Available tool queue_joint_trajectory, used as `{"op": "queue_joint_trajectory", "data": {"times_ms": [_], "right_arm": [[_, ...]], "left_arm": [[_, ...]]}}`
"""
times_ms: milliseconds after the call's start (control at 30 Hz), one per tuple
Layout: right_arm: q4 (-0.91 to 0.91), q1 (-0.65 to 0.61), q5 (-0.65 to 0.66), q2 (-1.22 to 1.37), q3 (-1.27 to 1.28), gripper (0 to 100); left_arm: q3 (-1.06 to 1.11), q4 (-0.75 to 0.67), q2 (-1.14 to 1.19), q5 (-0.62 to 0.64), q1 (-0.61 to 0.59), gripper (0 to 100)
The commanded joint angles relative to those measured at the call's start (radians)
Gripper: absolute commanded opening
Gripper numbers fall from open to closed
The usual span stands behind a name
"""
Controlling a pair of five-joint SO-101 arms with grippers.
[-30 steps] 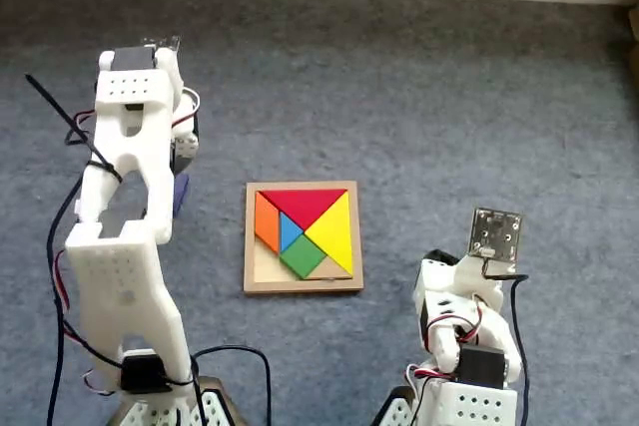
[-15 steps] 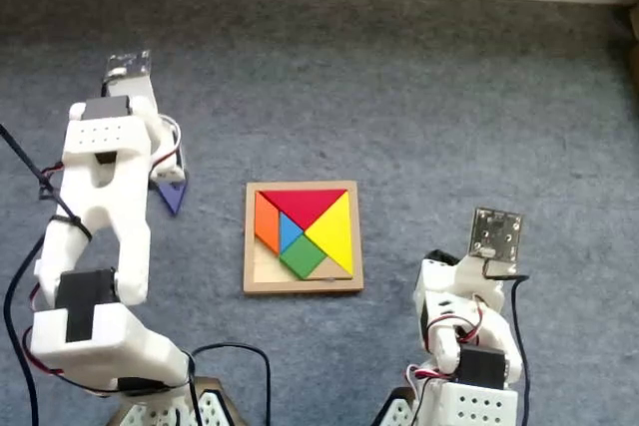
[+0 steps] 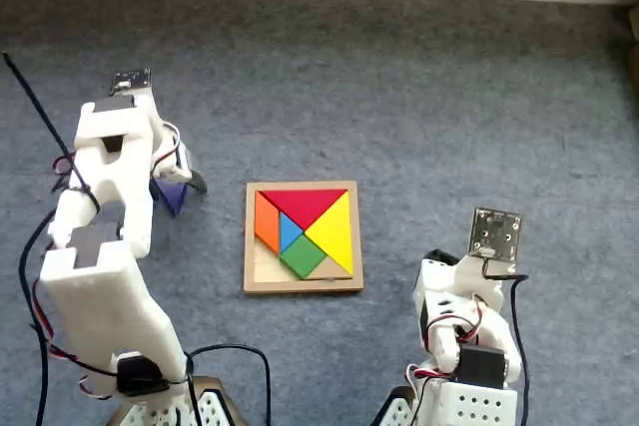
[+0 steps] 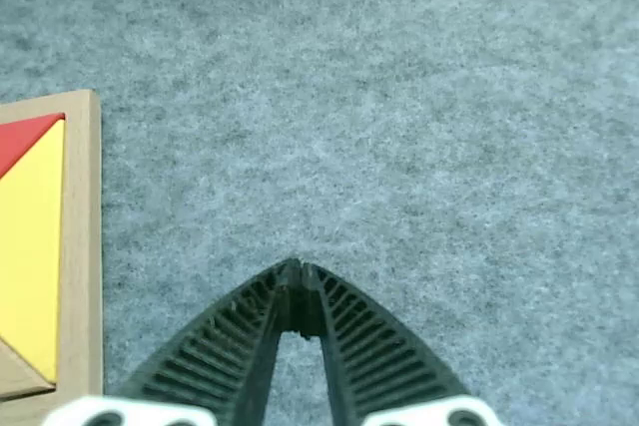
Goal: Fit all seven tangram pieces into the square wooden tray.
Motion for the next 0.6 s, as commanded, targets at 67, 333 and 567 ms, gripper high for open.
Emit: {"op": "queue_joint_trajectory", "data": {"times_ms": [67, 333, 567], "right_arm": [[-0.013, 0.013, -0.003, 0.005, 0.11, 0.5], [-0.013, 0.013, -0.003, 0.005, 0.11, 0.5], [-0.013, 0.013, -0.003, 0.005, 0.11, 0.5]], "left_arm": [[-0.211, 0.069, 0.108, 0.089, -0.018, 28], [-0.36, 0.167, 0.219, 0.104, -0.012, 20], [-0.369, 0.183, 0.228, 0.017, 0.004, 10]]}}
